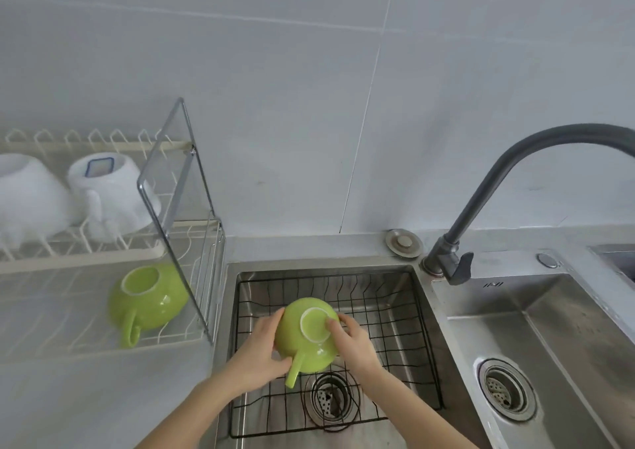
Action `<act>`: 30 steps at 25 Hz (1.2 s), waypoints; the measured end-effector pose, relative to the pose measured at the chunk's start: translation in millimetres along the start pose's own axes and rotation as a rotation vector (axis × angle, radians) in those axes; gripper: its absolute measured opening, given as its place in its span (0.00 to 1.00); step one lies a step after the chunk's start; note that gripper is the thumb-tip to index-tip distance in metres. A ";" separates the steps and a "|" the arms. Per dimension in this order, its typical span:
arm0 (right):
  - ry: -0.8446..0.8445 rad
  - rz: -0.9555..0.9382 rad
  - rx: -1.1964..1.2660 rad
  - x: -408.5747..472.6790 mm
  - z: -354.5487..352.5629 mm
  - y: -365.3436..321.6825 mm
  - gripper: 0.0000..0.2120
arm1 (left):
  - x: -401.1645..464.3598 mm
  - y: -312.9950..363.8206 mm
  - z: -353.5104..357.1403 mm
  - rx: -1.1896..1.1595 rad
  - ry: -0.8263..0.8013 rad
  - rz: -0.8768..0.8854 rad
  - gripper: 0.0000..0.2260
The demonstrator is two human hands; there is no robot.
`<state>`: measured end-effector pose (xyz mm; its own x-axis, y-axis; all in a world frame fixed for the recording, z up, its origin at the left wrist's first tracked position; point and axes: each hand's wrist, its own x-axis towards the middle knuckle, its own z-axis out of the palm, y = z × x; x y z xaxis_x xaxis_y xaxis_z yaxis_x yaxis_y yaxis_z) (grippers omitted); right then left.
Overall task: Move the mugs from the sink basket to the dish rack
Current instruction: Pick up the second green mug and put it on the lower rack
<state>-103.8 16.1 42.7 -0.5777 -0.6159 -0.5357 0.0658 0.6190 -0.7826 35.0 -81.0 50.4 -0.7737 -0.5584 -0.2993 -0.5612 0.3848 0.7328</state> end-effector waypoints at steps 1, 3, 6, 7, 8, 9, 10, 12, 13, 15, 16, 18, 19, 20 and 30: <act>0.011 -0.028 -0.013 -8.7 1.1 -5.8 0.27 | -7.8 2.8 -2.1 0.008 0.022 0.011 0.37; 0.032 -0.073 -0.028 -24.5 5.1 -15.1 0.33 | -24.9 7.6 -6.5 0.027 0.077 0.031 0.39; 0.049 -0.145 -0.113 -51.4 13.0 -26.9 0.33 | -47.9 7.6 -11.6 -0.011 0.148 0.059 0.38; 0.054 -0.171 -0.156 -61.6 17.1 -29.1 0.30 | -56.3 5.6 -13.7 -0.032 0.170 0.057 0.38; 0.053 -0.195 -0.191 -69.8 21.1 -30.1 0.29 | -64.1 3.3 -16.0 -0.051 0.195 0.054 0.37; 0.044 -0.214 -0.219 -78.0 26.2 -30.4 0.29 | -72.7 0.6 -18.2 -0.067 0.220 0.051 0.37; 0.033 -0.236 -0.241 -86.8 32.1 -31.1 0.31 | -81.9 -1.9 -20.6 -0.075 0.245 0.049 0.37; 0.005 -0.276 -0.290 -103.7 47.7 -33.3 0.36 | -100.4 -9.8 -26.9 -0.077 0.280 0.039 0.36; -0.011 -0.290 -0.311 -110.3 56.6 -33.5 0.38 | -108.9 -14.8 -30.3 -0.081 0.292 0.035 0.36; -0.037 -0.304 -0.343 -120.4 76.5 -33.0 0.43 | -125.2 -27.4 -38.1 -0.083 0.312 0.032 0.34; -0.045 -0.307 -0.356 -125.0 86.0 -34.1 0.44 | -132.7 -33.9 -42.2 -0.082 0.319 0.027 0.34; -0.066 -0.312 -0.372 -132.9 106.7 -37.4 0.44 | -147.8 -48.2 -53.1 -0.081 0.326 0.005 0.34; -0.075 -0.315 -0.378 -136.1 116.3 -39.4 0.45 | -153.8 -54.2 -58.9 -0.081 0.325 -0.006 0.35; -0.079 -0.320 -0.384 -139.0 125.7 -41.7 0.45 | -159.6 -59.9 -65.0 -0.079 0.326 -0.020 0.36; -0.104 -0.428 -0.421 -142.7 217.1 -86.7 0.44 | -187.4 -124.2 -135.8 -0.104 0.394 -0.031 0.38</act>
<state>149.5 -55.5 118.1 -0.3982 -0.8837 -0.2459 -0.4947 0.4326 -0.7538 289.6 -124.0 98.5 -0.5737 -0.8152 -0.0796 -0.5336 0.2983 0.7914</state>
